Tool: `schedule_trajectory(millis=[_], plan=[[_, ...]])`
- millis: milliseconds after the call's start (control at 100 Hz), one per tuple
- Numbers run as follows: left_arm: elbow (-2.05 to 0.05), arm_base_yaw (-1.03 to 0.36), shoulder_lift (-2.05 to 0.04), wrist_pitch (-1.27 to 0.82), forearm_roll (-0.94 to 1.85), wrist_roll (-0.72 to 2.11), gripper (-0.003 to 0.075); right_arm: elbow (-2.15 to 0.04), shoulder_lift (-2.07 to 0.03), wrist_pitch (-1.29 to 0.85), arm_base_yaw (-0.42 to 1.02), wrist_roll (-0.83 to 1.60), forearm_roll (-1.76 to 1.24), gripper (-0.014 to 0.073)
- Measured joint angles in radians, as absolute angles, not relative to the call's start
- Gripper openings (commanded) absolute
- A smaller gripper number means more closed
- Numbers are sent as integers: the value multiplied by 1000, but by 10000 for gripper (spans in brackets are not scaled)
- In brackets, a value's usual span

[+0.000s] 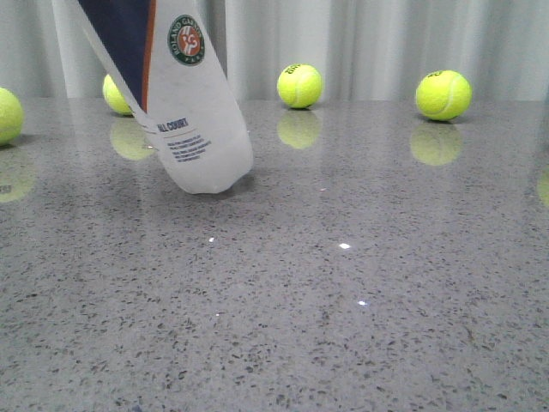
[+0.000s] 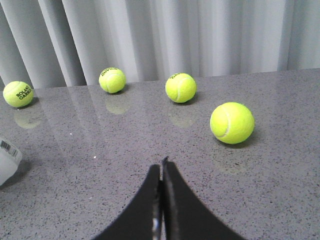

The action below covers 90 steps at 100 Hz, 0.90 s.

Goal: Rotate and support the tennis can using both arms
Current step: 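Lower the can upright onto the table with the left gripper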

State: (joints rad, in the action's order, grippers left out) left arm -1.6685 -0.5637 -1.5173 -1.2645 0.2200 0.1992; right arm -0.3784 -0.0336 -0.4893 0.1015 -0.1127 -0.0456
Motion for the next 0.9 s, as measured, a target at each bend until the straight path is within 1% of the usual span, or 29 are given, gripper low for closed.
schedule_trajectory(millis=[40,70,510,900], plan=[[-1669,-564,-1517,-1264,220,199,487,-378,-34,-489,102,-113,-46,-65],[-1669,-564,-1517,-1262,220,199,490,-378,-34,-489,102,-113,-46,-65],[-1669,-564,-1517,-1079,220,199,489,-378,-34,-489,102,-113,-46,-65],[-1669,-564,-1517,-1029,220,199,489,-378,-34,-489,102,-113,-46,-65]])
